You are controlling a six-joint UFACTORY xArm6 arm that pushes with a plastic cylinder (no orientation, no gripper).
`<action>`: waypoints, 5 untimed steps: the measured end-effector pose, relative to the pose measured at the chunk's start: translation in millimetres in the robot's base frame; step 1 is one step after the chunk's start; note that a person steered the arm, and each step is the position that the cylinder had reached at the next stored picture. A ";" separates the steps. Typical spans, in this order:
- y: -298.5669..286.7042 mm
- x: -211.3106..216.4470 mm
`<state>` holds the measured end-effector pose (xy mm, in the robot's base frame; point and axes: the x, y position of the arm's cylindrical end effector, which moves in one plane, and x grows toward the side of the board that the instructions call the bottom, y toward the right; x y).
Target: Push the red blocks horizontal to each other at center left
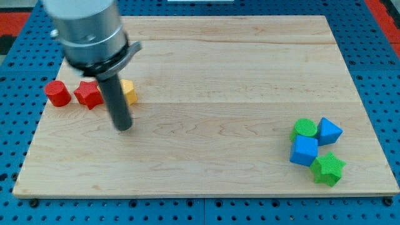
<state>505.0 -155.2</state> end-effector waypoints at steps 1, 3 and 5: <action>-73.8 -15.8; -147.7 -53.9; -102.2 -49.4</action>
